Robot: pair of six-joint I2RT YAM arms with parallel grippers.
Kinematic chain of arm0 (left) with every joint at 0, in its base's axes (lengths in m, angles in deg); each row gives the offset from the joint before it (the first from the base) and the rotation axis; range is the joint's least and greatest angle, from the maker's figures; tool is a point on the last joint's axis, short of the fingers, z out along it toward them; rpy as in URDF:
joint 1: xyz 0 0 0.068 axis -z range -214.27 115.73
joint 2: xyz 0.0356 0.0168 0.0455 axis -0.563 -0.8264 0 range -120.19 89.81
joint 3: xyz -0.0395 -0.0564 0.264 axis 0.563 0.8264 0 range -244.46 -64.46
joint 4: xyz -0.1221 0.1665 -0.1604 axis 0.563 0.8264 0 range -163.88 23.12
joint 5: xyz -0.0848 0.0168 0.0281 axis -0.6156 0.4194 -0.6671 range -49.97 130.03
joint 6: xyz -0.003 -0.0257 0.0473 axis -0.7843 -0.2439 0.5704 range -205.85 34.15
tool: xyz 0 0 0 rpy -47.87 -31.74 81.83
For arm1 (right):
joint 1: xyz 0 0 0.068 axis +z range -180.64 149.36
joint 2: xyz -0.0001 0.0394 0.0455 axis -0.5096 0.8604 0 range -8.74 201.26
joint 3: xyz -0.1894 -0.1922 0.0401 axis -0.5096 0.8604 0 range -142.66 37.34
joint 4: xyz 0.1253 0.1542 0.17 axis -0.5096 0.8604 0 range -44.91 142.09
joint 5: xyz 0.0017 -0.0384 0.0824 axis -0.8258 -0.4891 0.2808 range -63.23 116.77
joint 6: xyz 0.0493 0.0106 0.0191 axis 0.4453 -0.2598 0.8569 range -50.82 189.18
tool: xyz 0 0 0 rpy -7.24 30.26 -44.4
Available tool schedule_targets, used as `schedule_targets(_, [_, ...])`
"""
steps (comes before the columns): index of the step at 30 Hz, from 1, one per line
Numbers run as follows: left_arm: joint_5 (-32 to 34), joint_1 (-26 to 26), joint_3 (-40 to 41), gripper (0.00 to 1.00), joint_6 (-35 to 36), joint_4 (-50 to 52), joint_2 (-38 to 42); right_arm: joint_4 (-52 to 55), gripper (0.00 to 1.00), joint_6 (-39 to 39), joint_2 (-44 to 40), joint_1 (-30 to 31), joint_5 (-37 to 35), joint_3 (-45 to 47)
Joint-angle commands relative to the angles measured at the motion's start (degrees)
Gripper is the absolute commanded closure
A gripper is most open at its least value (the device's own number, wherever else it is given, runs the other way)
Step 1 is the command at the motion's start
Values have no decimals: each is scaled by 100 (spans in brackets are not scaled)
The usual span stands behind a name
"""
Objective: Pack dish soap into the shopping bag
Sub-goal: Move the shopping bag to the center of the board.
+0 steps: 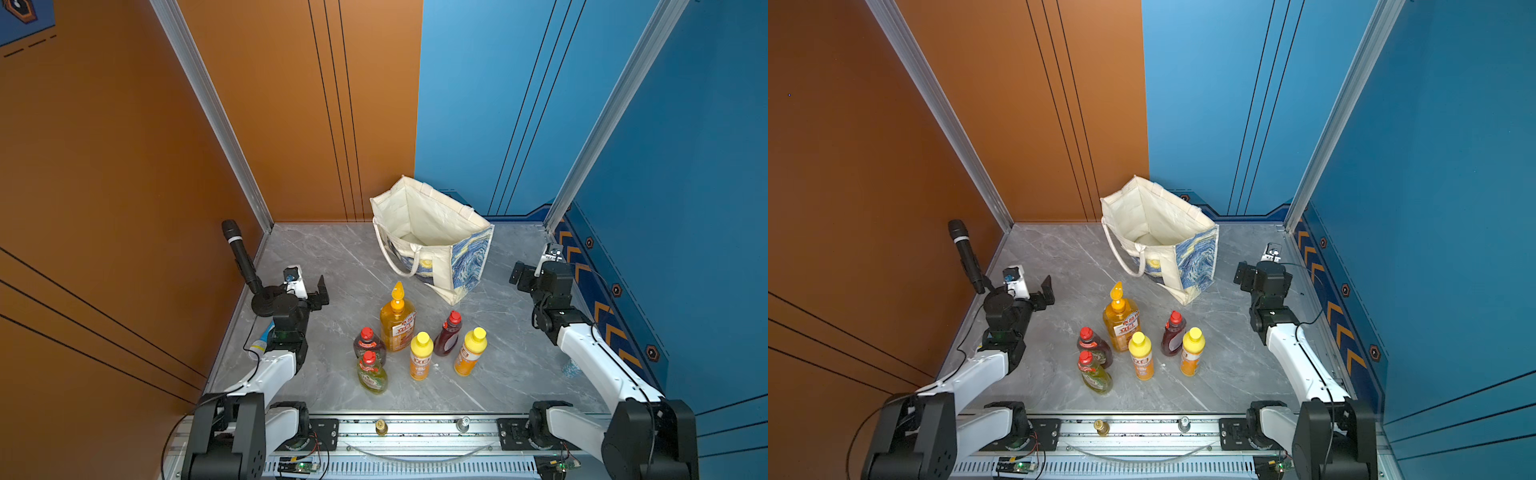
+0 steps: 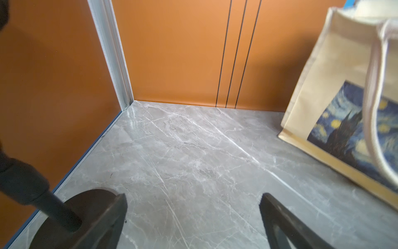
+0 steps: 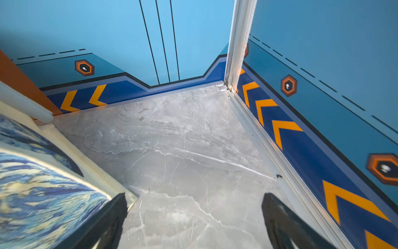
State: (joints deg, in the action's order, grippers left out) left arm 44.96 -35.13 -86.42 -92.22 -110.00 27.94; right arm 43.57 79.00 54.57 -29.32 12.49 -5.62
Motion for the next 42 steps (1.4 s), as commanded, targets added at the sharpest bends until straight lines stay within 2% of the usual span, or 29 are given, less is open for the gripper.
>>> schedule_targets(1, [241,-37,-751,2,-900,1740,461,1797,0,464,-334,-19,-194,-649])
schedule_targets(6, [-237,102,-1881,2,-1900,2863,378,3237,0,863,-205,187,116,-1814])
schedule_targets(11, [-247,673,-2957,2,-2705,3606,-229,4220,5,947,438,902,-83,-3125])
schedule_targets(13, [-213,923,-3502,2,-2863,3989,-615,4537,5,863,823,1274,-303,-3682])
schedule_targets(17, [-217,1501,-4537,2,-2716,4407,-1372,4835,4,749,1533,1739,-438,-4584])
schedule_targets(25, [-321,2045,-6068,2,-2740,5039,-2789,5199,3,709,2775,1702,56,-5934])
schedule_targets(29, [-422,2099,-6792,2,-2744,5426,-3475,5437,3,676,3320,1561,543,-6715])
schedule_targets(35, [-666,2094,-7307,1,-2796,5684,-4113,5630,6,652,4053,1244,1003,-7516])
schedule_targets(38, [-866,2123,-7362,16,-2800,5677,-4273,5777,12,612,4428,1161,1266,-7817])
schedule_targets(42, [-1140,2212,-7358,47,-2774,5676,-4360,6002,24,471,4707,1211,1324,-7978])
